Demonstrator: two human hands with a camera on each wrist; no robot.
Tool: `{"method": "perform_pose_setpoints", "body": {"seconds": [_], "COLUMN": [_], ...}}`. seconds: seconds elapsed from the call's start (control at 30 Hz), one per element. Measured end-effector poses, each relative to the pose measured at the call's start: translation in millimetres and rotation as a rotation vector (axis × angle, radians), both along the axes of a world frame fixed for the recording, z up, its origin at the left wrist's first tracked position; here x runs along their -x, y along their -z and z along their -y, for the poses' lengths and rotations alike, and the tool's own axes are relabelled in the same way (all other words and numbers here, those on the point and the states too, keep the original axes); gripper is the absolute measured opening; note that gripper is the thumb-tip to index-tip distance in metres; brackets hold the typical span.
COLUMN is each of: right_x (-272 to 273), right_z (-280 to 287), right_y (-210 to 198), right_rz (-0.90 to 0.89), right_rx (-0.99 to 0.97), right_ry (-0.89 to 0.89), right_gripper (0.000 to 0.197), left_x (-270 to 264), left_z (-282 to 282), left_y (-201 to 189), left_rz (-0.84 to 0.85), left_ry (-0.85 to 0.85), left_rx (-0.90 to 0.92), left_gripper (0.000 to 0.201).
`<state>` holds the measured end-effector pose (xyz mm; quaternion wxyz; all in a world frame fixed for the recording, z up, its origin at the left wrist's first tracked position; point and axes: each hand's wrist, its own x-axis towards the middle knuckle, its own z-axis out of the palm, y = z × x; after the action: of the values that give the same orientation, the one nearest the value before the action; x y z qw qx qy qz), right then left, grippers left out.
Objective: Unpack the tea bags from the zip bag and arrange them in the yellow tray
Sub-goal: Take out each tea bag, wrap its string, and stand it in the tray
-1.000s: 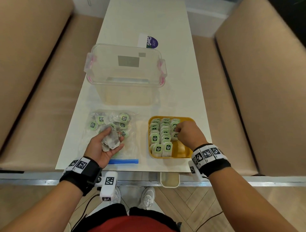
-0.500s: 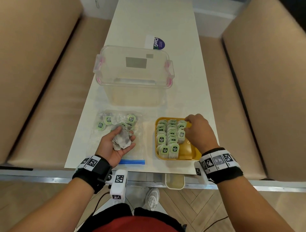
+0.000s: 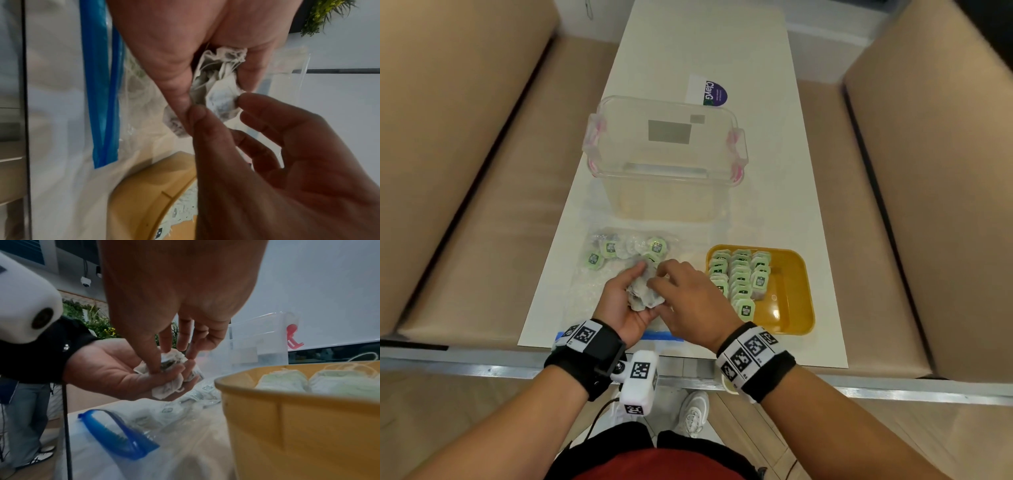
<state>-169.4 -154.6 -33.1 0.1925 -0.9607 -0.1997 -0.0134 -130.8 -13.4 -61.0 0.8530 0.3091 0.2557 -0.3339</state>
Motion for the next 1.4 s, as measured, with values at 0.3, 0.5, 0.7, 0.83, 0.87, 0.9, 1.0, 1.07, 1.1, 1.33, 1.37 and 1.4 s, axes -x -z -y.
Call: {"method": "perform_pose_setpoints", "body": {"seconds": [0.3, 0.5, 0.7, 0.83, 0.87, 0.9, 1.0, 1.07, 1.1, 1.33, 1.37, 1.4], "right_x": [3.8, 4.2, -3.5, -15.1, -16.3, -16.8, -16.2, -14.8, -13.8, -7.0, -5.2, -2.8], "right_z": [-1.3, 2.7, 20.3, 57.7, 67.3, 77.1, 103.4, 117.6, 123.3, 148.1, 150.7, 153.3], "right_y": [1.1, -8.3, -44.9, -71.3, -76.8, -80.7, -87.6, -87.8, -87.5, -75.9, -73.4, -70.1], "right_rz": [0.066, 0.211, 0.058, -0.119, -0.167, -0.202, -0.248, -0.287, -0.298, -0.404, -0.43, -0.453], "right_rx": [-0.146, -0.132, -0.424, -0.26, -0.21, -0.2, -0.281, -0.314, -0.314, -0.154, -0.149, -0.146], "right_ry": [-0.042, 0.006, 0.27, 0.39, 0.408, 0.44, 0.573, 0.637, 0.658, 0.721, 0.724, 0.729], "right_gripper": [0.022, 0.019, 0.013, 0.013, 0.013, 0.013, 0.009, 0.009, 0.009, 0.013, 0.014, 0.014], "left_x": [1.3, 2.2, -1.8, -3.6, -3.5, -3.1, -3.1, -3.1, -3.0, -1.2, -1.2, -1.0], "left_z": [0.1, 4.1, 3.7, 1.0, 0.0, -0.9, -3.2, -4.8, -5.6, -9.1, -9.0, -8.9], "left_y": [7.3, 2.5, 2.8, 4.9, 5.7, 6.0, 6.2, 7.9, 8.9, 10.0, 9.6, 8.8], "left_rz": [-0.012, 0.0, 0.014, 0.03, 0.039, 0.047, 0.037, 0.028, 0.03, 0.039, 0.045, 0.049], "left_ry": [0.014, 0.011, -0.016, 0.004, 0.016, 0.028, 0.022, 0.015, 0.015, 0.032, 0.039, 0.043], "left_rx": [-0.023, 0.015, -0.063, -0.133, -0.14, -0.143, -0.157, -0.171, -0.174, -0.182, -0.184, -0.183], "left_gripper": [0.045, 0.043, 0.018, 0.025, 0.03, 0.033, 0.027, 0.021, 0.021, 0.028, 0.03, 0.033]}}
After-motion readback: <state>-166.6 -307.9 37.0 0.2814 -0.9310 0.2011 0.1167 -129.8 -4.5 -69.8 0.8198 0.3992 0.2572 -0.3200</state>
